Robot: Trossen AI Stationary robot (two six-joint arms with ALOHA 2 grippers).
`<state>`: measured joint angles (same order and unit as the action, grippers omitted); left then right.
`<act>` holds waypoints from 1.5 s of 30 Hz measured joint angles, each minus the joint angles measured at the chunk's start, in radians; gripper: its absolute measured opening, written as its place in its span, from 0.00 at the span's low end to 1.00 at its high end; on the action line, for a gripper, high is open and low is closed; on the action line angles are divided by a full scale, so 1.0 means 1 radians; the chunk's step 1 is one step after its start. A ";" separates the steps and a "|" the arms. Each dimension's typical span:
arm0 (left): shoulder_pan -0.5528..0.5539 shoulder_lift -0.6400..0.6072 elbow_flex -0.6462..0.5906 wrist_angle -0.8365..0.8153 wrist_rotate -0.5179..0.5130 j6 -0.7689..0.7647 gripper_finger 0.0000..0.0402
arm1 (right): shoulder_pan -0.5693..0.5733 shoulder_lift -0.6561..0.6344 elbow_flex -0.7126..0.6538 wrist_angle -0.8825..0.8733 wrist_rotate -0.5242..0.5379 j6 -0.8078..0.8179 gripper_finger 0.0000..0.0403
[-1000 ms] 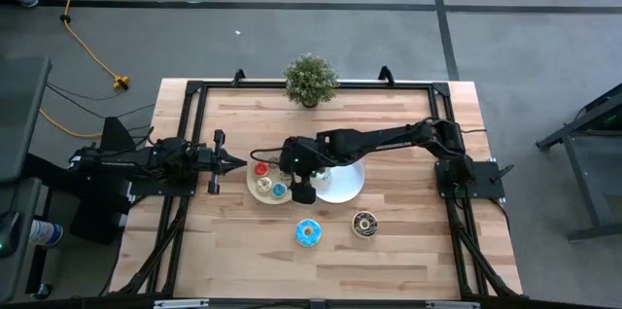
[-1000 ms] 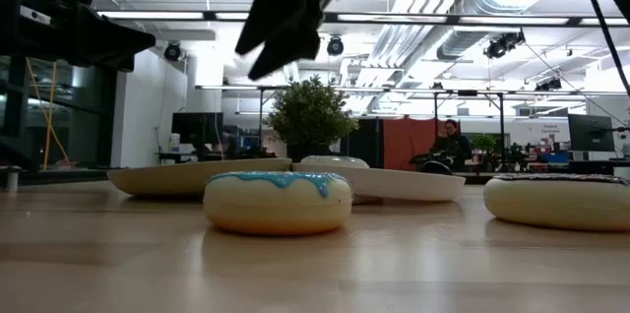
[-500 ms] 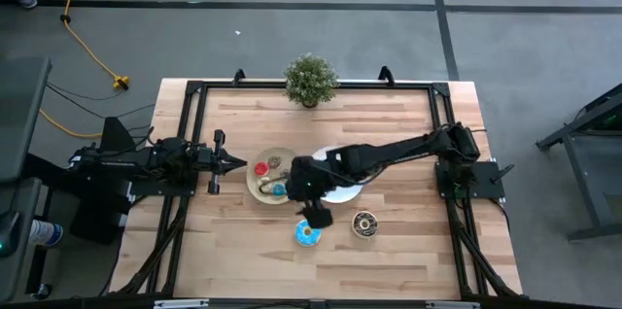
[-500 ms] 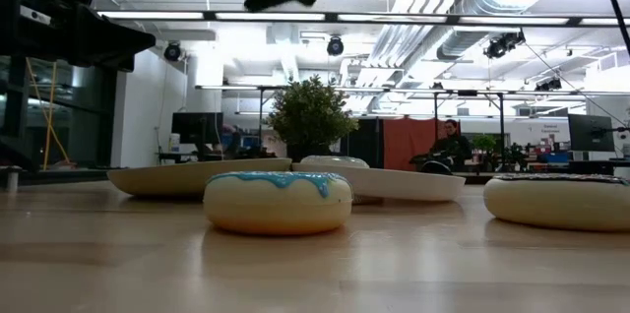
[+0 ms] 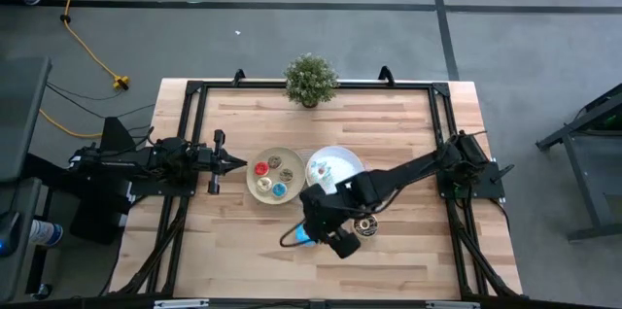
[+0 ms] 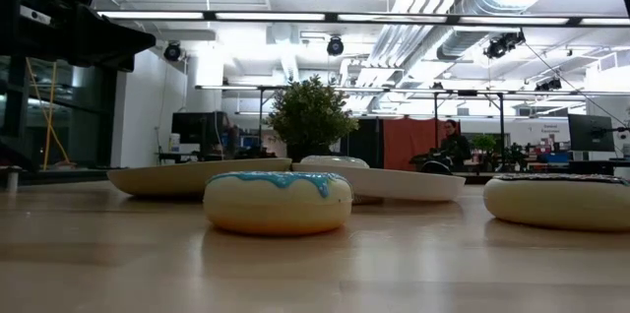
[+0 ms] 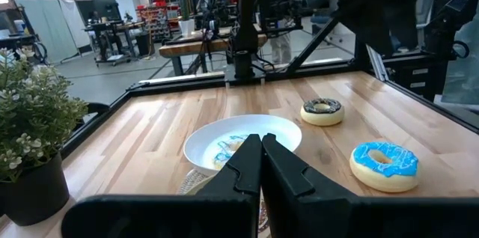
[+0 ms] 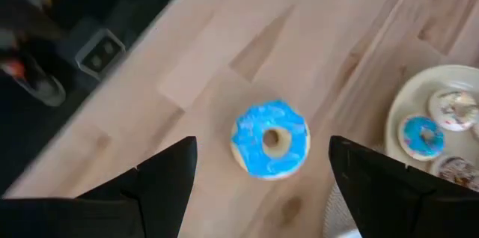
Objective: Pick & Place donuts
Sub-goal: Put the large blue donut on the white plate
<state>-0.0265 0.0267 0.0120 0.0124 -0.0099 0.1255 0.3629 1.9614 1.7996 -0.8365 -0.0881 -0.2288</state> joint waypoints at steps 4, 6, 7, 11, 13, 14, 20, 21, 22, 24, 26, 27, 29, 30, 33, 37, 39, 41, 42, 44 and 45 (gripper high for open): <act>0.000 0.000 0.000 0.000 0.000 0.000 0.00 | 0.023 0.004 0.000 -0.024 0.056 -0.039 0.73; 0.000 0.000 0.000 0.000 0.000 0.000 0.00 | 0.033 0.013 0.000 -0.025 0.065 -0.045 0.73; 0.000 0.000 0.000 0.000 0.000 0.000 0.00 | 0.038 0.018 0.000 -0.025 0.064 -0.046 0.73; 0.000 0.000 0.000 0.000 0.000 0.000 0.00 | 0.054 0.042 0.000 -0.025 0.058 -0.046 0.73; 0.000 0.000 0.000 0.000 0.000 0.000 0.00 | 0.058 0.053 0.000 -0.025 0.058 -0.046 0.73; 0.000 0.000 0.000 0.000 0.000 0.000 0.00 | 0.060 0.061 0.000 -0.024 0.058 -0.046 0.73; 0.000 0.000 0.000 0.000 0.000 0.000 0.00 | 0.067 0.119 -0.002 -0.022 0.056 -0.068 0.73; 0.000 0.000 0.000 0.000 0.000 0.000 0.00 | 0.066 0.124 -0.001 -0.020 0.056 -0.068 0.73; 0.000 0.000 0.000 0.000 0.000 0.000 0.00 | 0.066 0.129 -0.001 -0.020 0.056 -0.068 0.73; 0.000 0.000 0.000 0.000 0.000 0.000 0.00 | 0.063 0.143 -0.003 -0.019 0.057 -0.068 0.73; 0.000 0.000 0.000 0.000 0.000 0.000 0.00 | 0.060 0.154 -0.004 -0.019 0.058 -0.068 0.73; 0.000 0.000 0.000 0.000 0.000 0.000 0.00 | 0.057 0.156 -0.004 -0.018 0.056 -0.068 0.73; 0.000 0.000 0.000 0.000 0.000 0.000 0.00 | 0.054 0.165 -0.003 -0.008 0.056 -0.068 0.73; 0.000 0.000 0.000 0.000 0.000 0.000 0.00 | 0.053 0.172 -0.003 -0.008 0.055 -0.068 0.73; 0.000 0.000 0.000 0.000 0.000 0.000 0.00 | 0.046 0.192 -0.003 -0.004 0.055 -0.068 0.73; 0.000 0.000 0.000 0.000 0.000 0.000 0.00 | 0.042 0.210 -0.003 0.012 0.056 -0.068 0.73; 0.000 0.000 0.000 0.000 0.000 0.000 0.00 | 0.041 0.219 -0.003 0.023 0.056 -0.068 0.73; 0.000 0.000 0.000 0.000 0.000 0.000 0.00 | 0.036 0.228 -0.003 0.026 0.056 -0.065 0.73; 0.000 0.000 0.000 0.000 0.000 0.000 0.00 | 0.035 0.232 -0.003 0.030 0.055 -0.063 0.73; 0.000 0.000 0.000 0.000 0.000 0.000 0.00 | 0.033 0.237 -0.003 0.034 0.055 -0.063 0.73; 0.000 0.000 0.000 0.000 0.000 0.000 0.00 | 0.033 0.240 -0.003 0.034 0.054 -0.062 0.73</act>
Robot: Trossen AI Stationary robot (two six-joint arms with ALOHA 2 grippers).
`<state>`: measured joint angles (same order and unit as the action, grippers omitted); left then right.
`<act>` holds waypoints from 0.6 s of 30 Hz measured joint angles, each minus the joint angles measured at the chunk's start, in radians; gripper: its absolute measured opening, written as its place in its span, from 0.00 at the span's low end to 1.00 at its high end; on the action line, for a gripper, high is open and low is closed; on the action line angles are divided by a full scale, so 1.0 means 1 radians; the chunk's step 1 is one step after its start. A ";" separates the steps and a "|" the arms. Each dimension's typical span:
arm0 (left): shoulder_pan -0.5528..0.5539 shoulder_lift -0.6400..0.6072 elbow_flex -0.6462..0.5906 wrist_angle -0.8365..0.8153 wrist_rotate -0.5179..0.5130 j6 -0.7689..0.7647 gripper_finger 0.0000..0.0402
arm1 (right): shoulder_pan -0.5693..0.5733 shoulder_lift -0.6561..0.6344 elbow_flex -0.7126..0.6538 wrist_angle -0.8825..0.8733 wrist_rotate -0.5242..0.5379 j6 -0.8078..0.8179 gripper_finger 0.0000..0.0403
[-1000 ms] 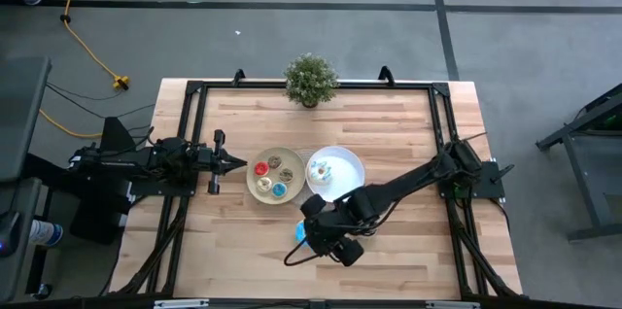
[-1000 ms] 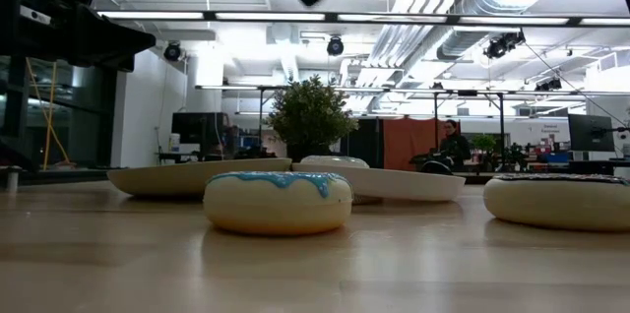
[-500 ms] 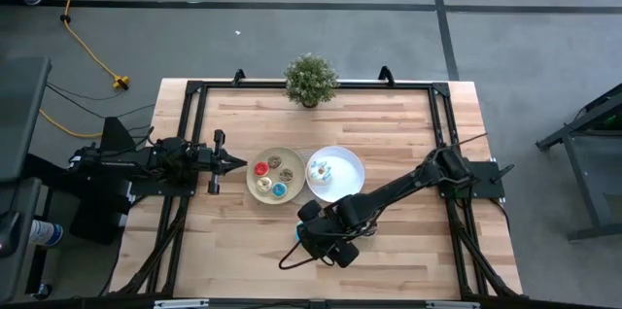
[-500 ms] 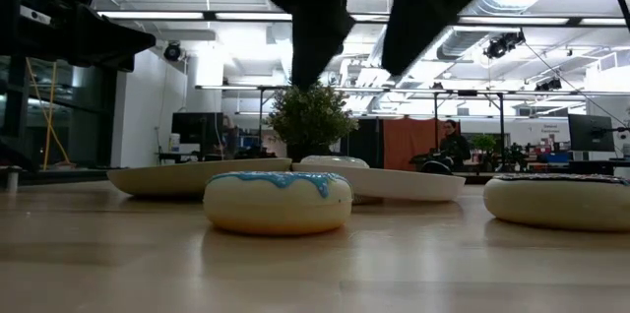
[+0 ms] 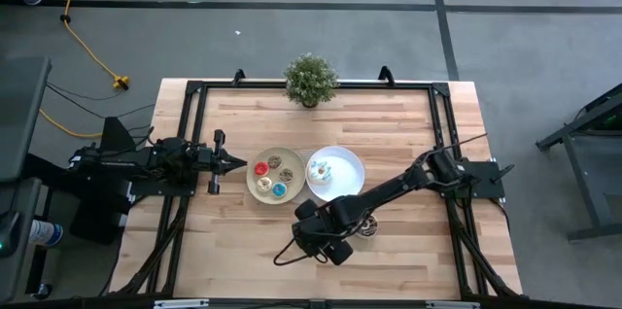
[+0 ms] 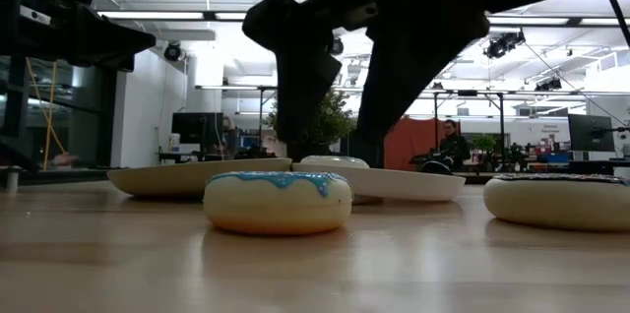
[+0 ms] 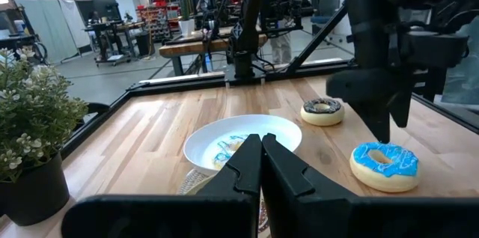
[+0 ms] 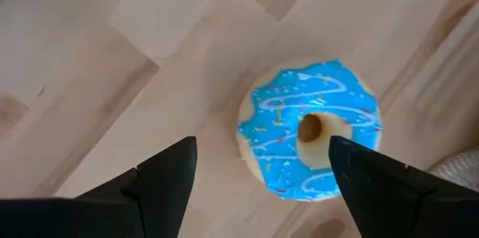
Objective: Pick & Place donuts
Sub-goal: Put the large blue donut on the white plate
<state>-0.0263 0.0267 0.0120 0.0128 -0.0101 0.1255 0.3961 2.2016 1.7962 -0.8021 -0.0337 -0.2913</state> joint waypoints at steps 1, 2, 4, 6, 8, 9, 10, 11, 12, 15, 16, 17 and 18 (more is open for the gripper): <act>0.000 0.000 0.000 0.000 0.000 0.000 0.00 | 0.001 0.003 0.000 0.002 -0.002 0.000 0.73; 0.000 0.000 0.000 0.000 0.000 0.000 0.00 | 0.002 0.006 0.000 0.003 -0.003 0.000 0.73; 0.000 0.000 0.000 0.000 0.000 0.000 0.00 | 0.002 0.015 0.000 0.004 -0.003 0.001 0.73; 0.000 0.000 0.000 0.000 0.000 0.000 0.00 | 0.001 0.023 0.000 0.009 -0.002 0.002 0.73; 0.000 0.000 0.000 0.000 0.000 0.000 0.00 | 0.000 0.026 0.000 0.016 -0.002 0.002 0.73; 0.000 0.000 0.000 0.000 0.000 0.000 0.00 | 0.001 0.026 0.000 0.018 -0.003 0.002 0.73; 0.000 0.000 0.000 0.000 0.000 0.000 0.00 | 0.001 0.026 0.000 0.023 -0.003 0.002 0.73; 0.000 0.000 0.000 0.000 0.000 0.000 0.00 | 0.000 0.026 0.000 0.027 -0.003 0.002 0.73; 0.000 0.000 0.000 0.000 0.000 0.000 0.00 | -0.003 0.026 0.000 0.028 -0.003 0.002 0.73; 0.000 0.000 0.000 0.000 0.000 0.000 0.00 | -0.007 0.026 0.000 0.026 -0.002 0.003 0.73; 0.000 0.000 0.000 0.000 0.000 0.000 0.00 | -0.010 0.026 0.000 0.027 -0.002 0.003 0.73; 0.000 0.000 0.000 0.000 0.000 0.000 0.00 | -0.011 0.026 0.000 0.029 -0.004 0.003 0.73; 0.000 0.000 0.000 0.000 0.000 0.000 0.00 | -0.012 0.026 0.000 0.030 -0.005 0.003 0.73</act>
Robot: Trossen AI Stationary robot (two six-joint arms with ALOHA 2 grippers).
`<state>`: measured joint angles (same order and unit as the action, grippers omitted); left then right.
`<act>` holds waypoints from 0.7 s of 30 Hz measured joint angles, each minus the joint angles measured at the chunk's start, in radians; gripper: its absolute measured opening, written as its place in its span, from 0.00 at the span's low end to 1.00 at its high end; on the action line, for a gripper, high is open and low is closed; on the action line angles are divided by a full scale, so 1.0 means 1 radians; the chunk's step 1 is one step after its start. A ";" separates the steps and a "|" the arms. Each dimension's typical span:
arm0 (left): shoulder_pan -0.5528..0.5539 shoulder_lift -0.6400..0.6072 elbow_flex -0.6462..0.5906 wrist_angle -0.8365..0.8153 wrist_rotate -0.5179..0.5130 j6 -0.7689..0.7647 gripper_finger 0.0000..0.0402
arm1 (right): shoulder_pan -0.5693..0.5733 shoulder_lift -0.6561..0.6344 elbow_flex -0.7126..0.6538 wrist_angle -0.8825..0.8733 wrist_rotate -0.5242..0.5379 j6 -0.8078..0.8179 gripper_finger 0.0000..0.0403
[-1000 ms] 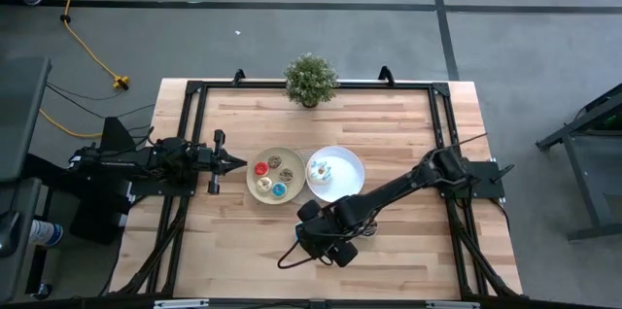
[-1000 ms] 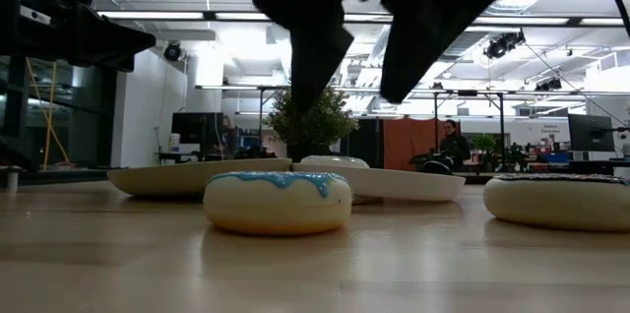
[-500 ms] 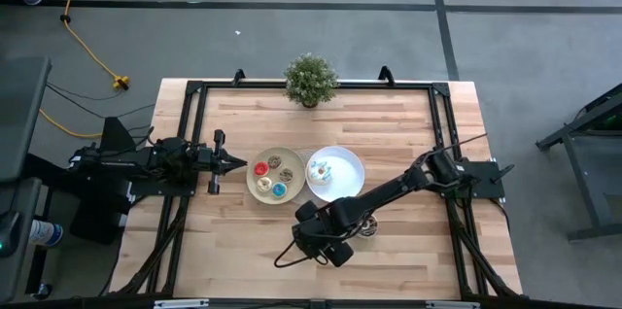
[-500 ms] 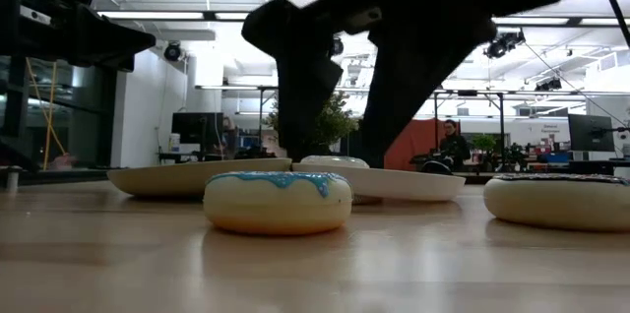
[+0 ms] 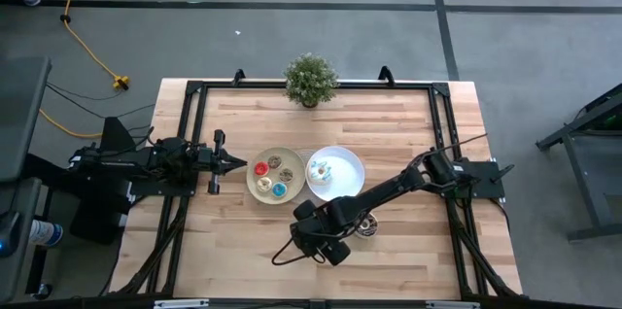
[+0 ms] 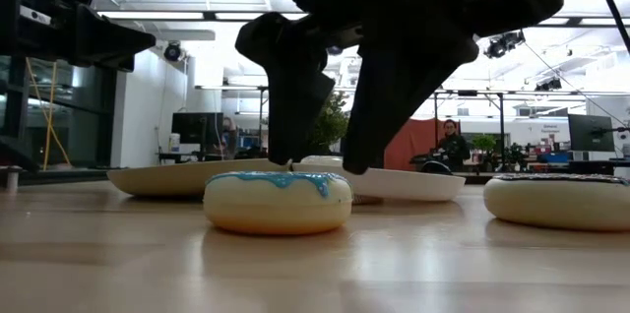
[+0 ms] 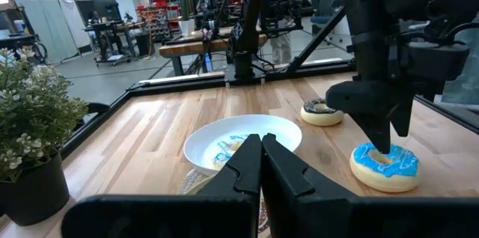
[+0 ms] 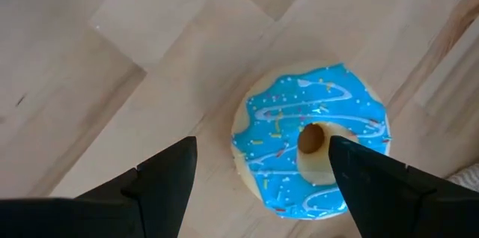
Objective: Pick & Place donuts
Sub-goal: Put the large blue donut on the white plate
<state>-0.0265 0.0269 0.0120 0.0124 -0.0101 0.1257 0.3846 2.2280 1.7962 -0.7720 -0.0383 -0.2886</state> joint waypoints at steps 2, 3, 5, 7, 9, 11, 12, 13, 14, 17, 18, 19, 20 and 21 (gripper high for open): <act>0.000 0.000 0.000 0.000 0.000 0.000 0.00 | -0.001 0.003 0.000 0.001 0.001 0.000 0.73; 0.000 0.000 0.000 0.000 0.000 0.000 0.00 | -0.001 0.005 0.000 0.003 0.002 0.001 0.73; 0.000 0.000 0.000 0.000 0.000 0.000 0.00 | -0.001 0.011 0.000 -0.001 0.001 0.017 0.73; 0.000 0.000 0.000 0.000 0.000 0.000 0.00 | -0.001 0.017 0.000 0.007 0.001 0.025 0.73; 0.000 0.000 0.000 0.000 0.000 0.000 0.00 | -0.002 0.018 0.000 0.007 0.001 0.026 0.73; 0.000 0.000 0.000 0.000 0.000 0.000 0.00 | -0.002 0.018 0.000 0.015 0.001 0.026 0.73; 0.000 0.000 0.000 0.000 0.000 0.000 0.00 | -0.002 0.018 0.000 0.015 -0.001 0.026 0.73; 0.000 0.000 0.000 0.000 0.000 0.000 0.00 | -0.002 0.018 0.000 0.013 -0.001 0.026 0.73; 0.000 0.000 0.000 0.000 0.000 0.000 0.00 | -0.002 0.018 0.000 0.012 -0.002 0.026 0.73; 0.000 0.000 0.000 0.000 0.000 0.000 0.00 | -0.002 0.018 0.000 0.014 -0.014 0.026 0.73; 0.000 0.000 0.000 0.000 0.000 0.000 0.00 | -0.002 0.018 0.000 0.014 -0.019 0.029 0.73; 0.000 0.000 0.000 0.000 0.000 0.000 0.00 | -0.002 0.018 0.000 0.014 -0.020 0.039 0.73; 0.000 0.000 0.000 0.000 0.000 0.000 0.00 | -0.002 0.018 0.000 0.014 -0.020 0.053 0.73; 0.000 0.000 0.000 0.000 0.000 0.000 0.00 | -0.002 0.018 0.000 0.014 -0.021 0.070 0.73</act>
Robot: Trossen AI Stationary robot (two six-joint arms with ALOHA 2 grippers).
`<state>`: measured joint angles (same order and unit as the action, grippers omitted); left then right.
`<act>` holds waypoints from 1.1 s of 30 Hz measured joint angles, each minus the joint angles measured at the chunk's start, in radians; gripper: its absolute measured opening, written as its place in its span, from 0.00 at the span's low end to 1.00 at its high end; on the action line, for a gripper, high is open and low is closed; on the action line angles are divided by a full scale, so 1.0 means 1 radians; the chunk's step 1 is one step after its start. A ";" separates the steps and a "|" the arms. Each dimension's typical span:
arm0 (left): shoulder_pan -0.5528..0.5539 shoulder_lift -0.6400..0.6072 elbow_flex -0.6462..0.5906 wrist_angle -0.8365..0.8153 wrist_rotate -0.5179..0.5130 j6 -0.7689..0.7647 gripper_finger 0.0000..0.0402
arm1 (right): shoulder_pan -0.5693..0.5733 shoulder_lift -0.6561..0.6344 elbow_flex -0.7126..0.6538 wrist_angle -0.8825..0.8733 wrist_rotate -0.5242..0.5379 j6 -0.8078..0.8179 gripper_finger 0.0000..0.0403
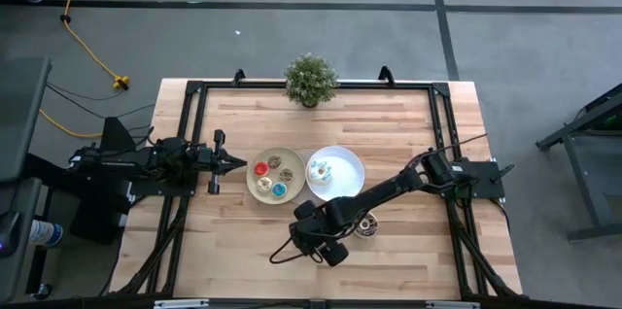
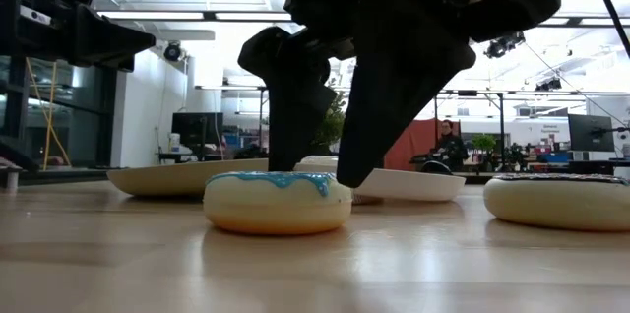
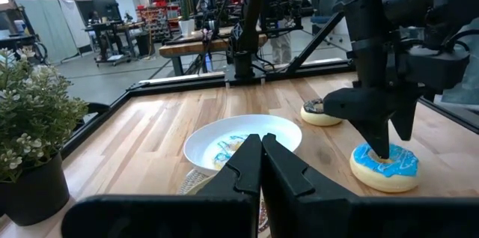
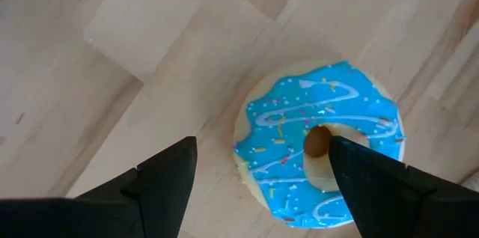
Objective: Pick & Place donuts
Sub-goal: Put the large blue donut on the white plate
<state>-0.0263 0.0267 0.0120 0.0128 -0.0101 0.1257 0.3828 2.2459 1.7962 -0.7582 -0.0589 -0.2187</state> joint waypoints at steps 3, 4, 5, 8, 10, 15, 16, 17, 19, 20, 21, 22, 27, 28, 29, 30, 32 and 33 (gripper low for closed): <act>0.000 0.000 0.000 0.000 0.000 0.000 0.00 | 0.000 0.000 0.000 0.000 -0.003 0.033 0.73; 0.000 0.000 0.000 0.000 0.000 0.000 0.00 | 0.000 0.000 0.000 0.000 -0.003 0.035 0.73; 0.000 0.000 0.000 0.000 0.000 0.000 0.00 | 0.000 0.000 0.000 0.000 -0.003 0.035 0.73; 0.000 0.000 0.000 0.000 0.000 0.000 0.00 | -0.003 0.000 0.000 -0.001 -0.004 0.039 0.73; 0.000 0.000 0.000 0.000 0.000 0.000 0.00 | -0.004 0.005 -0.004 0.009 -0.005 0.041 0.73; 0.000 0.000 0.000 0.000 0.000 0.000 0.00 | -0.003 0.010 -0.028 0.046 -0.022 0.062 0.73; 0.000 0.000 0.000 0.000 0.000 0.000 0.00 | -0.003 0.011 -0.031 0.048 -0.023 0.063 0.73; 0.000 0.000 0.000 0.000 0.000 0.000 0.00 | -0.003 0.012 -0.032 0.047 -0.024 0.065 0.73; 0.000 0.000 0.000 0.000 0.000 0.000 0.00 | -0.003 0.012 -0.032 0.052 -0.025 0.064 0.73; 0.000 0.000 0.000 0.000 0.000 0.000 0.00 | -0.003 0.012 -0.032 0.055 -0.025 0.064 0.73; 0.000 0.000 0.000 0.000 0.000 0.000 0.00 | -0.003 0.012 -0.032 0.059 -0.025 0.064 0.73; 0.000 0.000 0.000 0.000 0.000 0.000 0.00 | -0.003 0.012 -0.032 0.061 -0.025 0.063 0.73; 0.000 0.000 0.000 0.000 0.000 0.000 0.00 | -0.003 0.026 -0.032 0.075 -0.020 0.063 0.73; 0.000 0.000 0.000 0.000 0.000 0.000 0.00 | -0.003 0.033 -0.032 0.075 -0.022 0.062 0.73; 0.000 0.000 0.000 0.000 0.000 0.000 0.00 | -0.003 0.040 -0.032 0.078 -0.022 0.062 0.73; 0.000 0.000 0.000 0.000 0.000 0.000 0.00 | -0.002 0.045 -0.032 0.081 -0.021 0.062 0.73; 0.000 0.000 0.000 0.000 0.000 0.000 0.00 | -0.001 0.047 -0.032 0.088 -0.021 0.063 0.73; 0.000 0.000 0.000 0.000 0.000 0.000 0.00 | -0.001 0.048 -0.032 0.093 -0.022 0.064 0.73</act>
<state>-0.0265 0.0268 0.0120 0.0128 -0.0101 0.1257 0.3823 2.2935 1.7641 -0.6657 -0.0806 -0.1552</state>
